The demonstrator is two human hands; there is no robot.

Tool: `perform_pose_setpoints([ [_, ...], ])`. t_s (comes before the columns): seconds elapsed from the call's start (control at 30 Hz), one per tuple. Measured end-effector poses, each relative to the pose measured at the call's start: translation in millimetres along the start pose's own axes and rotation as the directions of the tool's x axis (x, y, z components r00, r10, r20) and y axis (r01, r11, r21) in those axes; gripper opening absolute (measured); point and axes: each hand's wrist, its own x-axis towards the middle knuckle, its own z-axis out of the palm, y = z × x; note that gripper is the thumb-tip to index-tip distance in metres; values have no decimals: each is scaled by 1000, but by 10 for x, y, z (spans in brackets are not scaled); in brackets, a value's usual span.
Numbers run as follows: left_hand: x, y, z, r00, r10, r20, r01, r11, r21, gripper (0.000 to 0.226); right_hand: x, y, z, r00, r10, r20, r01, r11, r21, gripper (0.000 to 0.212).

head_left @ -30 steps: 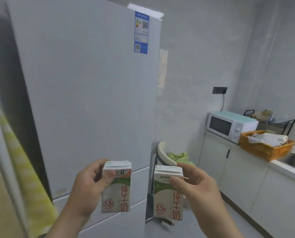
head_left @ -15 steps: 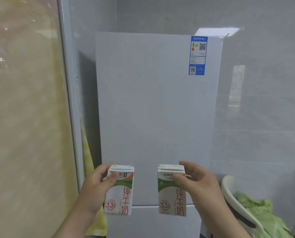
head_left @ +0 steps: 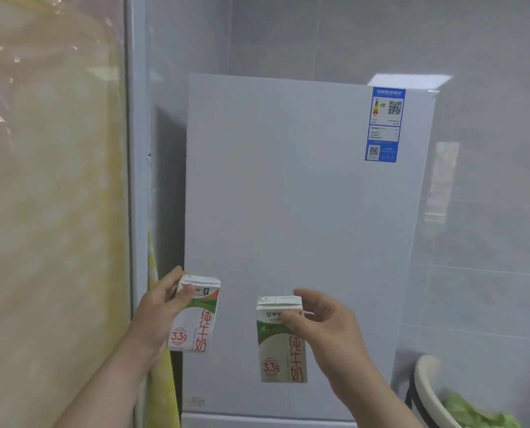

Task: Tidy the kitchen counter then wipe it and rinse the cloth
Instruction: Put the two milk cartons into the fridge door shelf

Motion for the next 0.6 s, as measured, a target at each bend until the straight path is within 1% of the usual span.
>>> perform_pose_setpoints([
  [0.03,93,-3,-42,1000,16,4,-16,1000,-12,58,69,-16,68,1000,-6,9,6,1000,-7,36],
  [0.1,289,-5,-101,999,31,30,-30,999,-16,37,213,-46,196,1000,-16,15,16,1000,-18,36],
  [0.17,478,-84,-155,999,38,39,-37,999,-13,31,349,-32,289,1000,-19,6,19,999,-33,35],
  [0.33,831,-220,-195,997,69,28,-69,998,-5,30,645,69,442,1000,-10,-17,9,999,-46,35],
  [0.4,897,-232,-190,993,104,59,-106,994,28,26,714,128,461,1000,-2,-30,1,999,-49,36],
  [0.43,921,-229,-182,989,123,79,-127,991,45,30,741,157,464,999,5,-37,-7,999,-50,35],
  [0.5,990,-255,-207,980,160,118,-167,985,51,49,790,204,468,999,21,-47,-24,998,-62,35],
  [0.53,1034,-281,-224,979,161,123,-168,985,48,50,812,226,469,998,28,-51,-32,997,-68,36],
  [0.57,1066,-283,-225,982,152,116,-157,987,37,39,832,246,468,998,34,-55,-38,997,-72,37],
  [0.6,1099,-290,-218,984,142,106,-146,989,33,20,850,262,465,997,35,-63,-40,997,-73,37],
])
